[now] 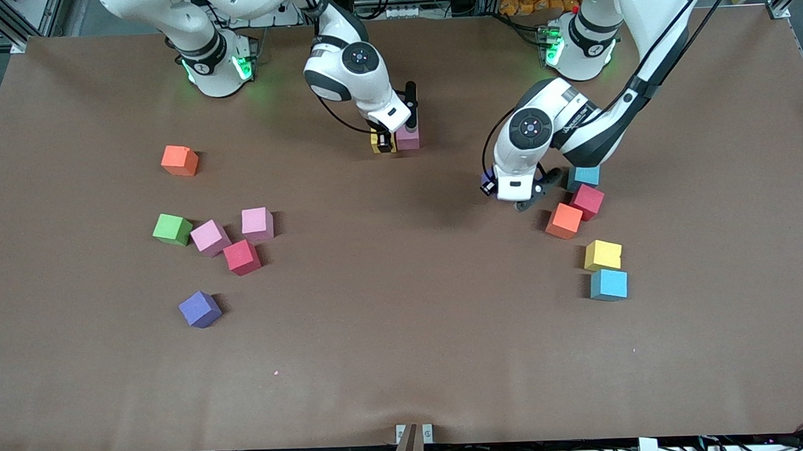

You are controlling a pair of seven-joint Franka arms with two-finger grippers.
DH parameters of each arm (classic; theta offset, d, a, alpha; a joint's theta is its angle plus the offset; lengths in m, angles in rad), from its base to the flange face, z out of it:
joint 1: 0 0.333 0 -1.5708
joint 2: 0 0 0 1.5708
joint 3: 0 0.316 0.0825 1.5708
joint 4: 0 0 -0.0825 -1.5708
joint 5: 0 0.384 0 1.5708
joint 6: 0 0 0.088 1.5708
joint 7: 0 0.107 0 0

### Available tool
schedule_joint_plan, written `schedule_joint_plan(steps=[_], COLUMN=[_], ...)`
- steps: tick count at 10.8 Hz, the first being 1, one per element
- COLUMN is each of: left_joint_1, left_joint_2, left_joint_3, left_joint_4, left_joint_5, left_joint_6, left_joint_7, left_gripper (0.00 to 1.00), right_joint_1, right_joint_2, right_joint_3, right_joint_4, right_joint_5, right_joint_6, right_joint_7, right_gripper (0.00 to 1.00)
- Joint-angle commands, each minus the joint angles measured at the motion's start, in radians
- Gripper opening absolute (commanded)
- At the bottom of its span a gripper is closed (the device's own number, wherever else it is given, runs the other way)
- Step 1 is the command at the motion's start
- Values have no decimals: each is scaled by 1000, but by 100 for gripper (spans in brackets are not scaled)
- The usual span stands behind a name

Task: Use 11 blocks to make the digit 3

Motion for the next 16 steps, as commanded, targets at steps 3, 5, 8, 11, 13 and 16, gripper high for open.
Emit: schedule_joint_plan(steps=[3,5,8,11,13,16], left_joint_1=[326,334,334,336,336,334], left_joint_2=[-32,-50,-53,-59,-59,-58], left_joint_3=[-275,-292,-292,-292,-292,-315], left_joint_4=[-66,-66,-65,-63,-63,-62], left_joint_5=[-48,-48,-48,-48,-48,-48], left_joint_6=[-26,-57,-61,-61,-61,-66], left_joint_7=[-69,-134,-197,-223,-253,-319], left_gripper=[10,10,3,2,2,2], right_joint_1=[22,26,28,40,40,40], right_joint_2=[32,32,40,42,42,29], right_joint_3=[-18,-16,-16,-16,-16,-13], right_joint_4=[23,23,22,22,23,22], right_joint_5=[-34,-34,-31,-31,-29,-31], right_joint_6=[-3,-3,-4,-4,-3,-6], right_joint_7=[39,41,41,55,96,101], right_gripper=[40,40,40,41,80,100])
